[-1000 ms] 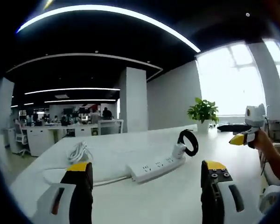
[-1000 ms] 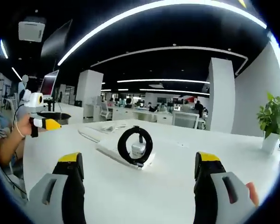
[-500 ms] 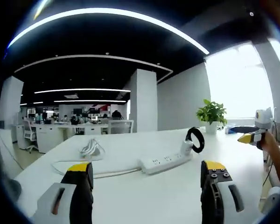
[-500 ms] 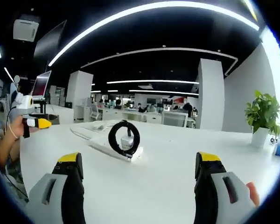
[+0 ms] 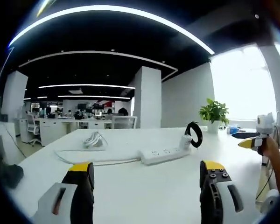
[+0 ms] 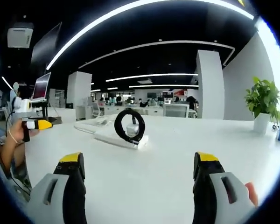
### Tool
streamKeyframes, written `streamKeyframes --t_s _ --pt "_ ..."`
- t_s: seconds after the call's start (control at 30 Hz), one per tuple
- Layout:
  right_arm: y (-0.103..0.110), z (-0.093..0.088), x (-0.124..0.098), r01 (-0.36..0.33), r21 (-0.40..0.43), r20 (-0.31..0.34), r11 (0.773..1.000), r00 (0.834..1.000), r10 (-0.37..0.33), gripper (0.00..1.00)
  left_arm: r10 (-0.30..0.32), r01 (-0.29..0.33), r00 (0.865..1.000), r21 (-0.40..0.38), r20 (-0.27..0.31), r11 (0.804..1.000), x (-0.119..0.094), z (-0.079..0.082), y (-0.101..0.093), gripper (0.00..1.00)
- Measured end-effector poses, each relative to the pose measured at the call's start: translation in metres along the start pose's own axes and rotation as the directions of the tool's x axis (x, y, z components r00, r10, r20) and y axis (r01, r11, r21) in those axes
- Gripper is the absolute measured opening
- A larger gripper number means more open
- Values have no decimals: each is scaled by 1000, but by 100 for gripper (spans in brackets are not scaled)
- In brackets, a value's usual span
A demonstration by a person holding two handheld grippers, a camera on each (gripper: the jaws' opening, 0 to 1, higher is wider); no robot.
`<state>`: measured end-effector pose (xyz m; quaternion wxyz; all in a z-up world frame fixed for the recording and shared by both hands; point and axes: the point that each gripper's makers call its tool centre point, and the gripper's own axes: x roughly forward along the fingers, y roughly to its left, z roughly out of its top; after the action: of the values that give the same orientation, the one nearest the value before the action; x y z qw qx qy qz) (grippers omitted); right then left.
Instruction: Straighten the power strip on the desk, plug the charger into it
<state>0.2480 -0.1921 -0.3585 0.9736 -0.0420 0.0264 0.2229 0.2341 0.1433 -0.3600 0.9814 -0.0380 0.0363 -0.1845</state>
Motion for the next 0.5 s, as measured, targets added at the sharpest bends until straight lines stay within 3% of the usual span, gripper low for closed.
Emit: streamKeyframes --t_s 0.1,0.3,0.5 --pt "6 -8 0 0 8 -20 1000 1000 0 96 18 -18 1000 -2 -6 1000 -5 -3 3 95" --pt "9 -8 -2 -15 101 1 995 1000 14 95 33 -34 999 -27 -15 999 -13 -8 7 94" --pt "5 -12 -8 12 96 -27 995 1000 -9 95 59 -60 998 -29 -35 998 -24 -15 12 93"
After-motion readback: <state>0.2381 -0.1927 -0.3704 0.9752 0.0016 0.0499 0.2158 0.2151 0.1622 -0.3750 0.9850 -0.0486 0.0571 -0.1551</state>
